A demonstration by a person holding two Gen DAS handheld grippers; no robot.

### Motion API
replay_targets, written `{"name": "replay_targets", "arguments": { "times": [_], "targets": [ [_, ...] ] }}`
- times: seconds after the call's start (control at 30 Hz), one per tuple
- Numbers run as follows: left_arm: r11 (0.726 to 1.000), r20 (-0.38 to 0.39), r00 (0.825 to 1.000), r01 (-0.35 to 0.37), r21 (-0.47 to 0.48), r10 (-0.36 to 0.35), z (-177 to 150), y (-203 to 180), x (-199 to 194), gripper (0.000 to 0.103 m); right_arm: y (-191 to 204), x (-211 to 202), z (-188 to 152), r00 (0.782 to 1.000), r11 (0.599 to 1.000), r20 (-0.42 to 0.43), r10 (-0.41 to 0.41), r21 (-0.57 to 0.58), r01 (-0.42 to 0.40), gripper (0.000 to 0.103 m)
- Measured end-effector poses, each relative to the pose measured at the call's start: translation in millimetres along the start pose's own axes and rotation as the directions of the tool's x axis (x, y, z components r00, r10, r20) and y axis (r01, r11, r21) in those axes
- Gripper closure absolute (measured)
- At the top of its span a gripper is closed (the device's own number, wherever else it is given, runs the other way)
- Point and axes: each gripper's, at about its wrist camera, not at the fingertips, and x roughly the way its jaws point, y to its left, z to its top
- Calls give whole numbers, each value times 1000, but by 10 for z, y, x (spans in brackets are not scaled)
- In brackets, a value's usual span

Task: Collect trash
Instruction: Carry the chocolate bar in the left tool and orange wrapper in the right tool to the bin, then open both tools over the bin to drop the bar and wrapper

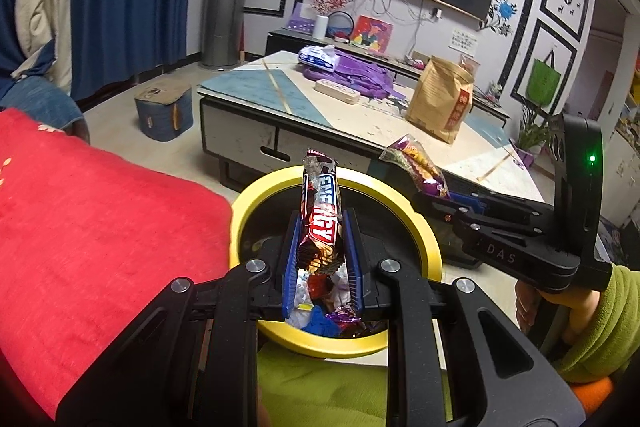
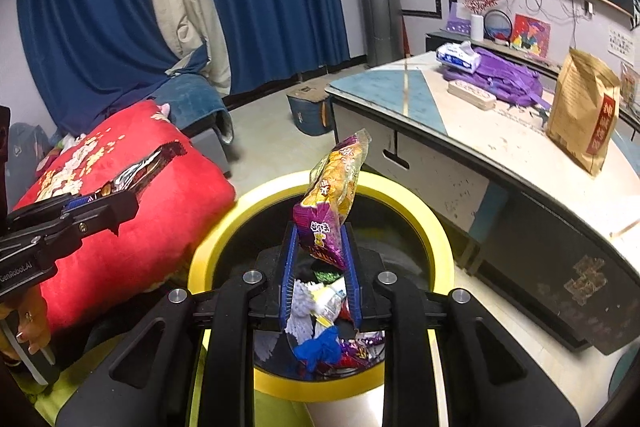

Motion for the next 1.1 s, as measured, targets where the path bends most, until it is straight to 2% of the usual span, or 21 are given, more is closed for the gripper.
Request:
{"name": "replay_targets", "arguments": {
  "times": [0.4,0.57,0.67,0.93,1.1],
  "targets": [
    [999,-53,998,32,15,-31,63,-54,318,88,-153,92,-139,999,999,-37,-7,48,9,79],
    [999,-72,997,35,12,-34,76,-38,380,88,-196,97,-150,999,997,-35,-14,70,16,66],
    [999,-74,997,32,8,-31,79,-31,377,70,-218,90,-152,999,997,-29,-18,78,20,57],
    [1000,-59,998,11,-26,-13,84,41,304,49,-179,56,-143,1000,998,-18,-21,63,23,48],
    [998,-41,999,-2,-62,-1,106,128,227,24,-178,30,-126,999,997,-6,-46,62,46,37]
  ]
}}
